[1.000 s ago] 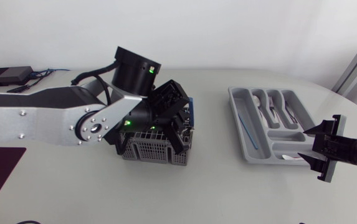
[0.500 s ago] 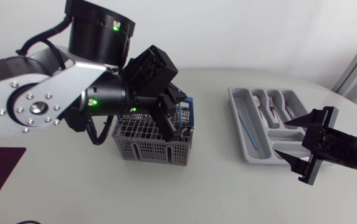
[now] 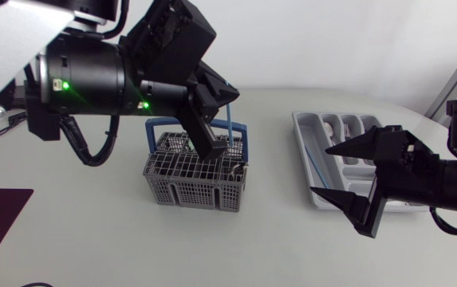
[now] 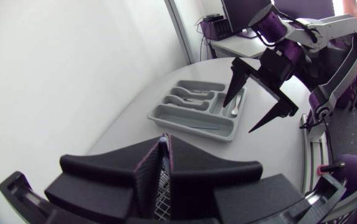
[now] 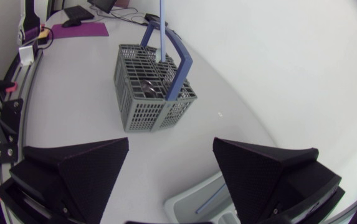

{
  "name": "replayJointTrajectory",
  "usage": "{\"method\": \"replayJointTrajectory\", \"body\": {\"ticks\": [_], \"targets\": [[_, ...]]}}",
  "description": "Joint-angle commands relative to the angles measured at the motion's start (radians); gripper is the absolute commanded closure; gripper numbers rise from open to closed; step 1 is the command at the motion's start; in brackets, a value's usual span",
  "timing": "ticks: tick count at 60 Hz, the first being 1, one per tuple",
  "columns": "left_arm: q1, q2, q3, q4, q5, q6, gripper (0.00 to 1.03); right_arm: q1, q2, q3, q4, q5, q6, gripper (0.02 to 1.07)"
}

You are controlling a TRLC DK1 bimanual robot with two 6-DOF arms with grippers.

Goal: Unload the cutlery basket into the drawer organizer.

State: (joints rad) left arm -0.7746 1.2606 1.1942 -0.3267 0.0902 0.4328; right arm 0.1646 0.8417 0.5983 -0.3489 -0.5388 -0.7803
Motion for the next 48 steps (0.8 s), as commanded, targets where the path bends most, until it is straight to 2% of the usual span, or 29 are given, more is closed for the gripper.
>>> {"method": "replayJointTrajectory", "body": {"ticks": [1, 14, 26, 34, 48], "targets": [[-0.011, -0.02, 0.047, -0.025, 0.016, -0.042, 0.83, 0.055, 0.003, 0.043, -0.015, -0.015, 0.113, 0.1], [-0.002, 0.008, 0.082, -0.083, 0.134, -0.112, 0.83, 0.176, 0.074, 0.115, -0.015, -0.046, 0.233, 0.12], [0.005, 0.056, 0.099, -0.11, 0.253, -0.166, 0.83, 0.21, 0.148, 0.17, -0.012, -0.093, 0.286, 0.16], [0.005, 0.082, 0.1, -0.114, 0.292, -0.178, 0.83, 0.211, 0.183, 0.182, -0.007, -0.13, 0.296, 0.17], [0.008, 0.123, 0.108, -0.114, 0.35, -0.2, 0.83, 0.246, 0.247, 0.182, 0.027, -0.161, 0.312, 0.37]]}}
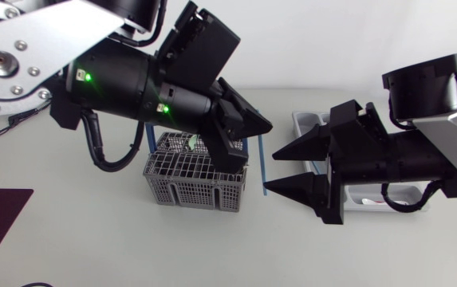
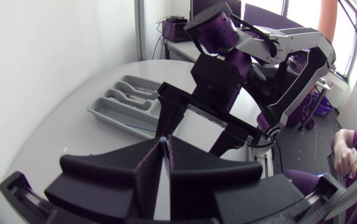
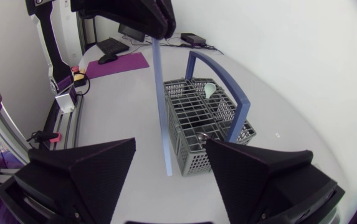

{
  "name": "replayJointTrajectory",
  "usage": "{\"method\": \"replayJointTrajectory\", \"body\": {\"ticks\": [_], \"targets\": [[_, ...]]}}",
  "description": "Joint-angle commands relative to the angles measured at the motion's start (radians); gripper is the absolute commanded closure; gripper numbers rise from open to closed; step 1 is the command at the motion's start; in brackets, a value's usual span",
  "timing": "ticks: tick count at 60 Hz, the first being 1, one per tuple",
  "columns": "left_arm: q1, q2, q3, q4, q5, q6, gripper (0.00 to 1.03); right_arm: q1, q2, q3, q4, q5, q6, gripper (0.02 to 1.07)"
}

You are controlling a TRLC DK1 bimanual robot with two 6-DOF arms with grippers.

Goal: Unload the cutlery basket into the drawer organizer.

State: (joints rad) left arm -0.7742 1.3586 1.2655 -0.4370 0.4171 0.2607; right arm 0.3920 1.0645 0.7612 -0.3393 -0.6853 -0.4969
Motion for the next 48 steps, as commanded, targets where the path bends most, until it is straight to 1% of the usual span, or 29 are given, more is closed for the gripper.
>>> {"method": "replayJointTrajectory", "body": {"ticks": [1, 4, 5, 7, 14, 17, 18, 21, 26, 43, 46, 47, 48], "targets": [[0.012, 0.028, 0.037, -0.003, 0.031, -0.029, 0.83, 0.022, 0.028, 0.021, 0.019, -0.014, 0.031, 0.4], [0.012, 0.034, 0.04, -0.003, 0.035, -0.032, 0.83, 0.03, 0.038, 0.024, 0.022, -0.014, 0.031, 0.47], [0.012, 0.034, 0.04, -0.003, 0.035, -0.032, 0.83, 0.03, 0.038, 0.024, 0.022, -0.014, 0.031, 0.47], [0.013, 0.037, 0.04, -0.003, 0.037, -0.032, 0.83, 0.033, 0.045, 0.026, 0.022, -0.016, 0.031, 0.54], [0.019, 0.047, 0.044, -0.002, 0.045, -0.032, 0.83, 0.036, 0.051, 0.029, 0.019, -0.022, 0.029, 0.73], [0.023, 0.051, 0.046, -0.002, 0.046, -0.032, 0.83, 0.038, 0.051, 0.026, 0.016, -0.031, 0.029, 0.83], [0.026, 0.053, 0.048, 0.0, 0.048, -0.032, 0.83, 0.038, 0.052, 0.026, 0.013, -0.031, 0.027, 0.89], [0.026, 0.054, 0.049, -0.002, 0.055, -0.034, 0.83, 0.038, 0.055, 0.026, 0.01, -0.037, 0.026, 0.97], [0.026, 0.06, 0.051, -0.002, 0.057, -0.034, 0.83, 0.039, 0.063, 0.026, 0.0, -0.049, 0.023, 1.01], [0.027, 0.065, 0.057, 0.0, 0.057, -0.037, 0.83, 0.042, 0.078, 0.027, -0.007, -0.042, 0.023, 1.01], [0.032, 0.065, 0.058, 0.001, 0.057, -0.043, 0.81, 0.041, 0.08, 0.027, -0.007, -0.04, 0.023, 1.01], [0.035, 0.066, 0.061, 0.001, 0.057, -0.044, 0.76, 0.041, 0.08, 0.029, -0.012, -0.039, 0.024, 1.01], [0.035, 0.066, 0.061, 0.001, 0.057, -0.044, 0.75, 0.041, 0.08, 0.027, -0.013, -0.039, 0.024, 1.01]]}}
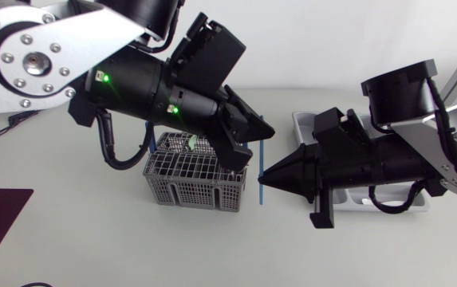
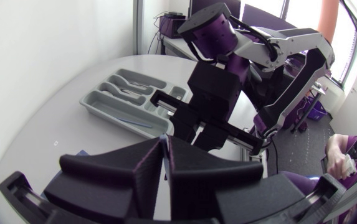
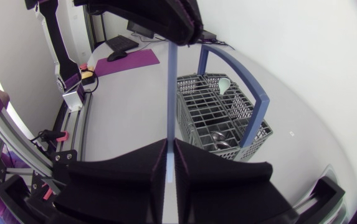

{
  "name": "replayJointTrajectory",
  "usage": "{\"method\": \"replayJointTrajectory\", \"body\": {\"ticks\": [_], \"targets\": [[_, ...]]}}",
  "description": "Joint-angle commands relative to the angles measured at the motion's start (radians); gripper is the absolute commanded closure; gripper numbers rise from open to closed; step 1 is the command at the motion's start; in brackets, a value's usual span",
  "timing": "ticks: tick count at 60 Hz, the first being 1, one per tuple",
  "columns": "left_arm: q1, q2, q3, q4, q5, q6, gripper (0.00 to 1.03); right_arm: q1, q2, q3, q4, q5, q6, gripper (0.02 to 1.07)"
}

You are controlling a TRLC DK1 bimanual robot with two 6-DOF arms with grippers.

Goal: Unload the cutlery basket into the drawer organizer.

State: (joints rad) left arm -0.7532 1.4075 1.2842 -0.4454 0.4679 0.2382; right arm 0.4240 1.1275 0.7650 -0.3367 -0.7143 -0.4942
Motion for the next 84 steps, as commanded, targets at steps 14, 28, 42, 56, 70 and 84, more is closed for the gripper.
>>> {"method": "replayJointTrajectory", "body": {"ticks": [14, 28, 42, 56, 70, 84], "targets": [[0.071, 0.015, 0.078, 0.03, 0.005, -0.056, 0.17, -0.01, 0.006, -0.006, -0.051, -0.005, -0.009, 1.01], [0.198, -0.002, 0.087, 0.071, 0.005, -0.051, 0.11, -0.157, -0.038, -0.046, -0.139, -0.02, -0.116, 1.02], [0.143, -0.019, -0.046, 0.116, -0.213, 0.118, 0.11, -0.375, 0.008, -0.056, -0.162, -0.034, -0.207, 1.01], [0.029, 0.013, -0.128, 0.126, -0.403, 0.225, 0.11, -0.548, 0.156, -0.001, -0.16, -0.03, -0.236, 1.01], [-0.026, 0.067, -0.141, 0.103, -0.515, 0.271, 0.11, -0.636, 0.328, 0.105, -0.162, 0.001, -0.187, 1.01], [-0.055, 0.11, -0.16, 0.094, -0.597, 0.288, 0.11, -0.659, 0.531, 0.232, -0.145, 0.055, -0.083, 1.01]]}}
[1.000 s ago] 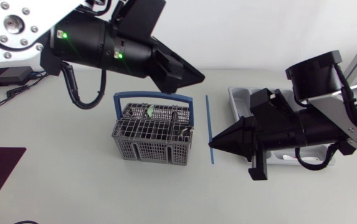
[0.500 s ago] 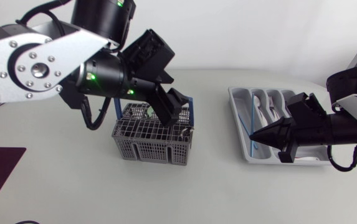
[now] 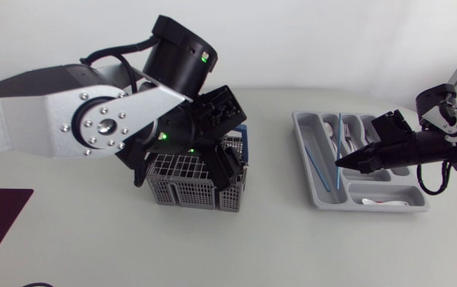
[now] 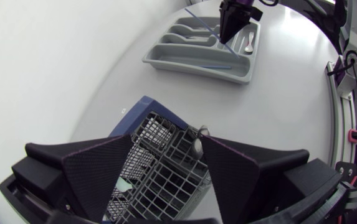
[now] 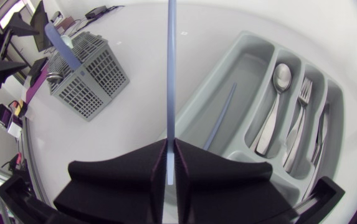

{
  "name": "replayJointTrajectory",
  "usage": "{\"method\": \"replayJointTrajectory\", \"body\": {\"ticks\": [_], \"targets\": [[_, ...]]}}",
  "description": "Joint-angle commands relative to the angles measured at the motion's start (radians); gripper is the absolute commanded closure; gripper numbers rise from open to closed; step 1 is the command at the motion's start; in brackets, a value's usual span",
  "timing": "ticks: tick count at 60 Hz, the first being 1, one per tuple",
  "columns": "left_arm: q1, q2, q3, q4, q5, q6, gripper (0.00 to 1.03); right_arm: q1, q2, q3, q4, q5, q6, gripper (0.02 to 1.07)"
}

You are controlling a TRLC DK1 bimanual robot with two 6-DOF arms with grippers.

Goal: Unload the cutlery basket into the drawer organizer.

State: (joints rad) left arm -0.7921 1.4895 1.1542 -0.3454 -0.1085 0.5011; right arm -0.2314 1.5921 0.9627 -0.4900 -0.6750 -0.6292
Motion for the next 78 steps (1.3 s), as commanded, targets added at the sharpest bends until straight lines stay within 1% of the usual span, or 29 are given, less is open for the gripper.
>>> {"method": "replayJointTrajectory", "body": {"ticks": [1, 15, 23, 31, 42, 44, 46, 47, 48, 49, 54, 60, 64, 69, 78], "targets": [[-0.021, 0.029, -0.031, -0.006, -0.026, 0.027, 0.11, -0.002, 0.077, 0.041, 0.011, 0.017, 0.06, 1.01], [-0.055, 0.061, -0.053, 0.005, -0.111, 0.043, 0.11, 0.037, 0.195, 0.111, 0.031, 0.064, 0.151, 1.01], [-0.076, 0.074, -0.076, 0.039, -0.168, 0.065, 0.11, 0.046, 0.247, 0.146, 0.031, 0.077, 0.178, 1.01], [-0.085, 0.077, -0.096, 0.063, -0.197, 0.076, 0.11, 0.053, 0.292, 0.182, 0.028, 0.097, 0.209, 1.01], [-0.096, 0.075, -0.123, 0.098, -0.238, 0.096, 0.11, 0.053, 0.344, 0.234, 0.021, 0.098, 0.241, 1.01], [-0.096, 0.074, -0.125, 0.102, -0.241, 0.097, 0.11, 0.053, 0.345, 0.237, 0.021, 0.098, 0.241, 0.97], [-0.098, 0.072, -0.129, 0.108, -0.243, 0.097, 0.11, 0.053, 0.347, 0.24, 0.021, 0.098, 0.243, 0.91], [-0.098, 0.072, -0.129, 0.108, -0.243, 0.097, 0.11, 0.053, 0.347, 0.24, 0.021, 0.098, 0.244, 0.89], [-0.099, 0.071, -0.133, 0.112, -0.244, 0.099, 0.11, 0.053, 0.347, 0.243, 0.021, 0.098, 0.247, 0.83], [-0.099, 0.071, -0.134, 0.114, -0.244, 0.099, 0.11, 0.053, 0.347, 0.243, 0.021, 0.098, 0.249, 0.79], [-0.101, 0.071, -0.146, 0.138, -0.263, 0.109, 0.11, 0.053, 0.347, 0.246, 0.022, 0.098, 0.252, 0.68], [-0.105, 0.072, -0.165, 0.166, -0.273, 0.119, 0.11, 0.053, 0.347, 0.242, 0.025, 0.098, 0.25, 0.48], [-0.107, 0.071, -0.168, 0.166, -0.28, 0.119, 0.11, 0.053, 0.344, 0.235, 0.027, 0.1, 0.246, 0.4], [-0.107, 0.066, -0.172, 0.167, -0.287, 0.119, 0.11, 0.05, 0.328, 0.222, 0.028, 0.098, 0.241, 0.32], [-0.111, 0.055, -0.202, 0.2, -0.301, 0.125, 0.11, 0.041, 0.269, 0.18, 0.031, 0.098, 0.224, 0.26]]}}
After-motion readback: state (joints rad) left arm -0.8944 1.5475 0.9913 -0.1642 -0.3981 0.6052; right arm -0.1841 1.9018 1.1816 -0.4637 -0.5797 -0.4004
